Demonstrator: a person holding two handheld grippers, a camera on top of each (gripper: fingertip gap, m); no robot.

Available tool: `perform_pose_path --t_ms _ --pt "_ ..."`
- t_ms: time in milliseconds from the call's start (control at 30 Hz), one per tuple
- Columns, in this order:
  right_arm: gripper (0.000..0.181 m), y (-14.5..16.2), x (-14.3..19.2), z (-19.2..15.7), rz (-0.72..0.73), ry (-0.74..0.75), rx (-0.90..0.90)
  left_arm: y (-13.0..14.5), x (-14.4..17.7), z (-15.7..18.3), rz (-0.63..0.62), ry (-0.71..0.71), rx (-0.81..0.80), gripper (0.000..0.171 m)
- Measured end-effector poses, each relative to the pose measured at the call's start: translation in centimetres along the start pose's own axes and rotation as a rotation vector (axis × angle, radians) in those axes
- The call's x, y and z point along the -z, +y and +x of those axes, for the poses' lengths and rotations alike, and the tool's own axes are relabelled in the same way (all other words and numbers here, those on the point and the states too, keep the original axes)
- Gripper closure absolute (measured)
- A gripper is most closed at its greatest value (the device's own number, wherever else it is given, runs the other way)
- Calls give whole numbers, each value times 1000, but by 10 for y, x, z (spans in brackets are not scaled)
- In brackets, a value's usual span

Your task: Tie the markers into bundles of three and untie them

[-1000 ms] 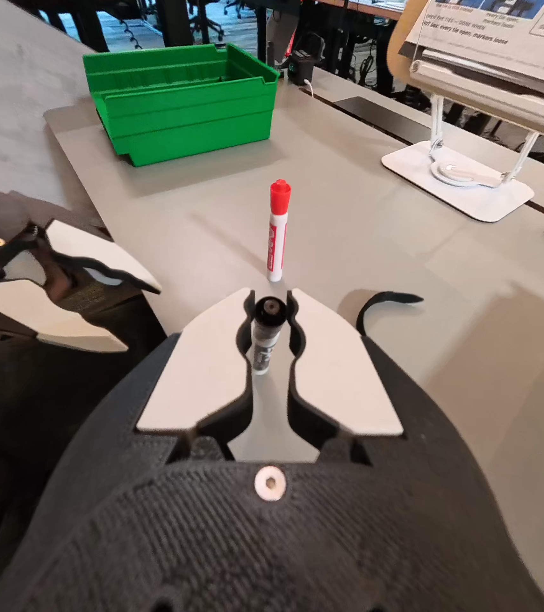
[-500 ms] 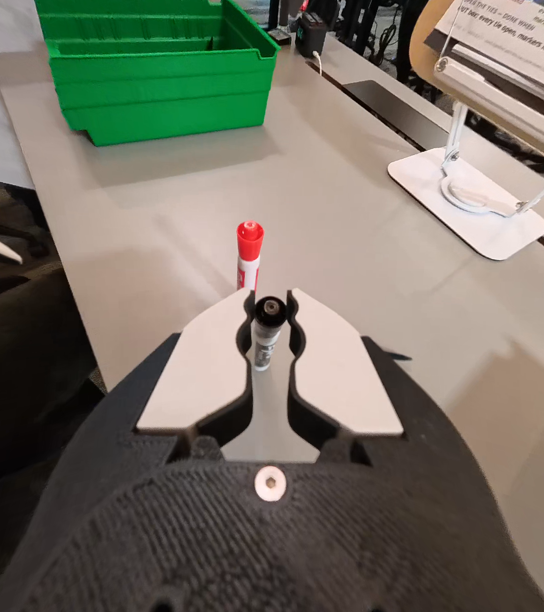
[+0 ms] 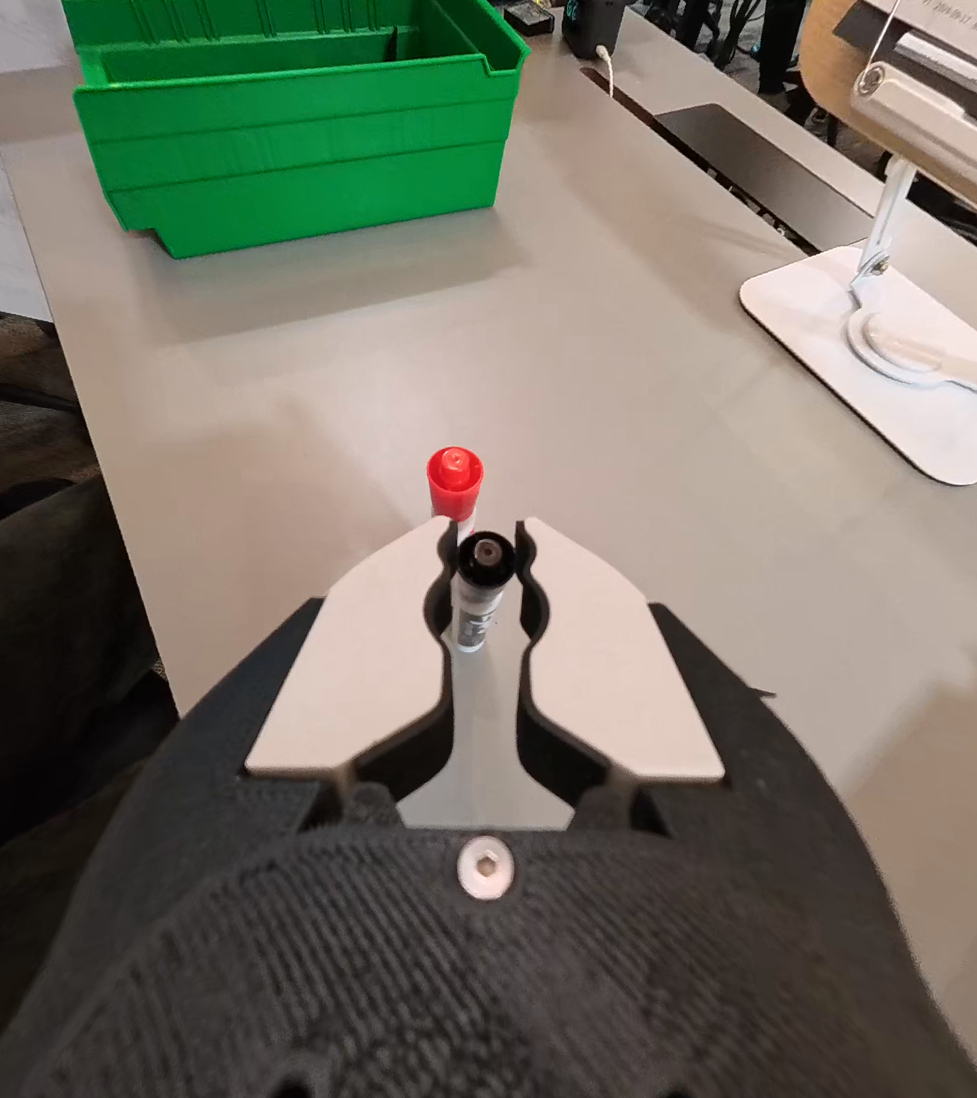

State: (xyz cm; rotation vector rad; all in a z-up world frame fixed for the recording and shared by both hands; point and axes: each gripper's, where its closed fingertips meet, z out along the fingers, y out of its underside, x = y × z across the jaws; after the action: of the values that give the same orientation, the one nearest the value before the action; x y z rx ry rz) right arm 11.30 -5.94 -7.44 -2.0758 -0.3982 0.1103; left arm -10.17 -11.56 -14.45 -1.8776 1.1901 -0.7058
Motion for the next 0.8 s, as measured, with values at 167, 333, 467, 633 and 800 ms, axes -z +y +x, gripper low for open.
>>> perform_pose_path --t_ms 167,333,467,633,800 --pt "162 -1 -2 0 16 7 2 1 -2 4 -10 3 -19 117" --pt "162 -2 -2 -1 11 18 19 3 -2 4 -17 3 -22 117" --pt "159 -5 0 0 24 27 21 2 -2 4 -15 5 -16 117" --pt "153 -14 7 0 67 17 3 2 -2 4 -15 5 -20 117" --pt "152 -31 24 -3 171 10 -9 -4 -2 4 4 12 -12 117"
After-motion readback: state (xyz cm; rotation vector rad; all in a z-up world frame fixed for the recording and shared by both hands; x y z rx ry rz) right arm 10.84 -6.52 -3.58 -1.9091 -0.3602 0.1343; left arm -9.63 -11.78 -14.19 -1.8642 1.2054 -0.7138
